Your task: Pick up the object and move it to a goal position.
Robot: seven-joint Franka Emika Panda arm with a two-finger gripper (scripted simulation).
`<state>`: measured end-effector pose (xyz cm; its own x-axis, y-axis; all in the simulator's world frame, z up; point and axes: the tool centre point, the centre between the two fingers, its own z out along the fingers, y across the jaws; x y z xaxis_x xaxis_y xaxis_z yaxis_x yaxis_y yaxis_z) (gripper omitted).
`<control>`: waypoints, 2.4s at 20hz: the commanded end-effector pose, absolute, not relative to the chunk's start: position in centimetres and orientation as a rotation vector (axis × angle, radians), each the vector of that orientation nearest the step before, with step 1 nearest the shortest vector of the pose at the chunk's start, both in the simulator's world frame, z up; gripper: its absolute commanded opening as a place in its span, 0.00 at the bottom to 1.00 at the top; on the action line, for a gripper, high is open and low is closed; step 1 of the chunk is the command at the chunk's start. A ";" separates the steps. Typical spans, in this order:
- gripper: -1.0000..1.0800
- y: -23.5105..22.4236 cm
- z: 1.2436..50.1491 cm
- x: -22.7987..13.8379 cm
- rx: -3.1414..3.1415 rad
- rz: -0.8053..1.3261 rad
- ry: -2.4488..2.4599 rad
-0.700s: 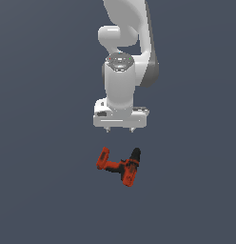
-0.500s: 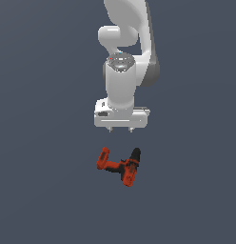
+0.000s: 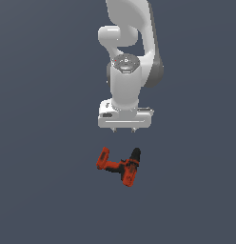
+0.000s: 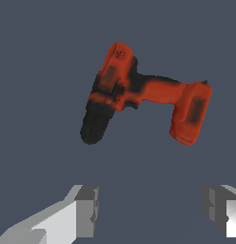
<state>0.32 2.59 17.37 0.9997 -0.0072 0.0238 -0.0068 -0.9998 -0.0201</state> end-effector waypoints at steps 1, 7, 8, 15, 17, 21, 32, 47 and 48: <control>0.81 2.8 17.0 0.5 -3.124 -0.037 0.027; 0.81 3.6 15.5 1.6 -3.137 -0.039 0.105; 0.81 3.8 15.1 1.8 -3.140 -0.040 0.123; 0.81 5.7 11.7 3.7 -3.163 -0.054 0.281; 0.81 6.3 10.6 4.2 -3.169 -0.061 0.328; 0.81 7.3 8.8 4.9 -3.178 -0.076 0.405; 0.81 8.8 6.2 5.8 -3.187 -0.102 0.507; 0.81 8.6 3.2 5.9 -3.187 -0.102 0.509; 0.81 8.6 3.2 5.9 -3.187 -0.102 0.509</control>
<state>5.81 8.56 3.32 0.9485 -0.3079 0.0749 -0.3134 -0.9465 0.0773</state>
